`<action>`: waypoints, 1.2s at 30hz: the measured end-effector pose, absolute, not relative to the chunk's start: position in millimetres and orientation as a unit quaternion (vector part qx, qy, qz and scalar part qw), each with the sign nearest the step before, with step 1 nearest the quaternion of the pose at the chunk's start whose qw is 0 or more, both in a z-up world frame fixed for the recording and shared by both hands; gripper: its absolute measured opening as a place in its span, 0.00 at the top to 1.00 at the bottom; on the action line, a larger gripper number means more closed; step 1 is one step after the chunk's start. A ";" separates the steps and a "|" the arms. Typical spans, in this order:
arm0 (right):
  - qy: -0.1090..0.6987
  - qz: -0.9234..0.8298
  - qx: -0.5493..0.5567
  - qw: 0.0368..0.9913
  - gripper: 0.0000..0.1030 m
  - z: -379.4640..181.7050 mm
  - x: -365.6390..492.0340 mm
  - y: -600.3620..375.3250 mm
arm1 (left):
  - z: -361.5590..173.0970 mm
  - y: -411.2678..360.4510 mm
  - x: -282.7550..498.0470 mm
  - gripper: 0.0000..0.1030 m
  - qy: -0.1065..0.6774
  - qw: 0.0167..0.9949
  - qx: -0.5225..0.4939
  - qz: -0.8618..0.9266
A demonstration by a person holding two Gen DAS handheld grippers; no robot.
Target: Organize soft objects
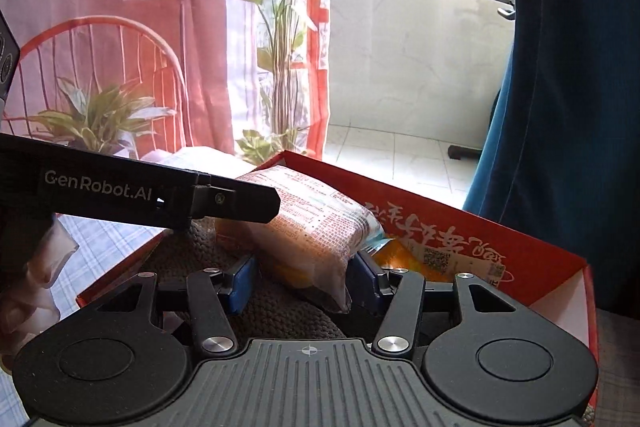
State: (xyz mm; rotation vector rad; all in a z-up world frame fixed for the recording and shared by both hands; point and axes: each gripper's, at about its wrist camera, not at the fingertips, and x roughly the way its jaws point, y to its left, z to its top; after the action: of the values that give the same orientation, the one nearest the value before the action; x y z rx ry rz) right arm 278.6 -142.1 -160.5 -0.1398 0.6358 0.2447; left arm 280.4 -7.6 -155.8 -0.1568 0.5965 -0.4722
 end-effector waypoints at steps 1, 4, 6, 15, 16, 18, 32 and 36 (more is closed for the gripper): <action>0.314 0.119 -0.072 0.939 0.52 -160.8 278.9 -141.0 | -155.1 -7.2 279.0 0.47 0.287 0.928 -0.067 -0.228; 0.319 0.109 -0.088 0.937 0.50 -162.4 274.4 -139.5 | -151.1 -7.7 271.8 0.46 0.276 0.937 -0.038 -0.210; 0.320 0.101 -0.095 0.937 0.47 -161.7 268.7 -141.0 | -148.1 -7.5 267.9 0.45 0.271 0.941 -0.027 -0.199; 0.285 0.058 -0.088 0.953 0.01 -138.7 228.0 -164.4 | -121.9 -6.9 230.5 0.00 0.235 0.958 0.014 -0.166; 0.278 0.055 -0.086 0.955 0.01 -135.4 223.4 -167.7 | -119.8 -6.7 227.4 0.00 0.235 0.959 0.014 -0.159; 0.272 0.043 -0.084 0.958 0.01 -129.2 216.7 -172.3 | -115.9 -5.2 222.0 0.00 0.239 0.959 0.009 -0.153; 0.248 0.012 -0.012 0.969 0.00 -100.4 164.5 -188.3 | -102.5 2.9 175.3 0.00 0.238 0.963 -0.013 -0.124; 0.242 0.019 0.004 0.970 0.00 -92.8 146.2 -187.4 | -98.9 1.5 165.0 0.00 0.241 0.964 -0.007 -0.113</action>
State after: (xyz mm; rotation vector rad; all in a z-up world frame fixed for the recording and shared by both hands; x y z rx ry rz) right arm 146.2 -187.4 -92.8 0.0073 0.4887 0.0390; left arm 165.0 1.5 -98.9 -0.0137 0.4884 -0.2288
